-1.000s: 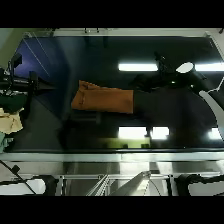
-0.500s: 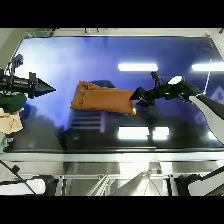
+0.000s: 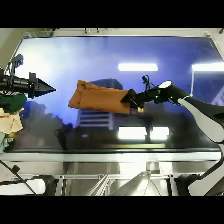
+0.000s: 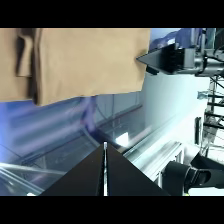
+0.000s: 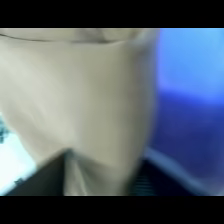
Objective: Fold the shirts.
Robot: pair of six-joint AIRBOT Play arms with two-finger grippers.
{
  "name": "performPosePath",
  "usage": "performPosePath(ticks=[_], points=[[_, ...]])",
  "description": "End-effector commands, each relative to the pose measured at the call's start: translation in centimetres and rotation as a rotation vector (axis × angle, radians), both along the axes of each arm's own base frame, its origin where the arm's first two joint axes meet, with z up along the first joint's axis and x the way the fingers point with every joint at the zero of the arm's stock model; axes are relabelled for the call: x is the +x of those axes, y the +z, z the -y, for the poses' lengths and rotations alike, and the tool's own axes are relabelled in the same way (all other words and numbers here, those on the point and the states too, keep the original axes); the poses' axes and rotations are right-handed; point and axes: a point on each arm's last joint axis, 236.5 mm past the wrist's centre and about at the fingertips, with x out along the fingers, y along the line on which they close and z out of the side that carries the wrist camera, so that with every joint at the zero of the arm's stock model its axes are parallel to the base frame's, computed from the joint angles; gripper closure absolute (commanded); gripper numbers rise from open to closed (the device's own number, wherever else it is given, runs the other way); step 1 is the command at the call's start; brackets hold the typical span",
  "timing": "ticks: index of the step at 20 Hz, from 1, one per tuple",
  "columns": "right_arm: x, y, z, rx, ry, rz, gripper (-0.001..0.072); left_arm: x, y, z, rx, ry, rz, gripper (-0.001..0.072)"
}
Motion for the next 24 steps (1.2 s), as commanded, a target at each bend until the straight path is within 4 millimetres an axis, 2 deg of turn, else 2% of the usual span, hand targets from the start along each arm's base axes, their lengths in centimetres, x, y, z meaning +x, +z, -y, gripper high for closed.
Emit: performPosePath(ticks=[1,2,3,5,6,7,9,10,12,13,14,15,16,17,19,22,24], points=[[1.7,2.8,-2.5,0.162,-0.043,0.064,0.0602,0.0,0.0,0.0,0.0,0.002,0.0,0.0691],[2.4,3.8,-2.4,0.195,-0.057,0.089,0.0693,0.0,0.0,0.0,0.0,0.002,-0.001,0.0692],[3.2,5.0,-1.8,0.214,-0.061,0.128,0.0693,0.0,0.0,0.0,0.0,0.001,-0.001,0.0691],[5.3,7.8,1.8,0.198,-0.104,0.224,0.0693,0.0,0.0,0.0,0.0,0.001,-0.002,0.0692],[6.4,9.5,4.9,0.169,-0.141,0.272,0.0694,0.0,0.0,0.0,0.0,0.001,-0.002,0.0692],[7.3,11.1,9.3,0.11,-0.194,0.308,0.0694,-0.1,0.0,0.0,-0.001,-0.001,-0.003,0.0692],[7.2,13.4,20.1,-0.085,-0.314,0.34,0.0694,-0.2,0.0,0.0,-0.003,-0.004,-0.005,0.0691],[6.0,14.1,25.7,-0.198,-0.379,0.332,0.0694,-0.1,0.0,0.0,-0.002,-0.003,-0.004,0.0692],[1.2,14.6,37.5,-0.473,-0.508,0.262,0.0694,-0.2,0.0,0.0,-0.002,-0.004,-0.004,0.0691],[-2.6,14.2,43.3,-0.629,-0.577,0.183,0.0694,-0.2,0.0,0.1,-0.002,-0.004,-0.004,0.0691],[-6.3,13.6,48.0,-0.756,-0.64,0.098,0.0694,-0.2,0.0,0.1,-0.002,-0.006,-0.005,0.0692],[-10.1,13.0,51.7,-0.849,-0.687,0.02,0.0694,-0.2,0.0,0.1,-0.003,-0.006,-0.005,0.0692],[-13.3,12.1,54.2,-0.887,-0.726,-0.048,0.0694,-0.2,0.0,0.1,-0.002,-0.006,-0.005,0.0692],[-15.7,11.0,55.7,-0.888,-0.758,-0.099,0.0694,-0.2,0.0,0.1,-0.002,-0.006,-0.005,0.0692],[-19.6,8.3,57.6,-0.859,-0.811,-0.19,0.0694,-0.2,0.1,0.1,-0.003,-0.008,-0.006,0.0692],[-24.0,4.0,58.4,-0.783,-0.84,-0.323,0.0694,-0.2,0.0,0.1,-0.003,-0.007,-0.008,0.0692],[-25.5,2.1,58.4,-0.742,-0.842,-0.382,0.0694,-0.2,0.1,0.1,-0.006,-0.001,-0.016,0.0692]])
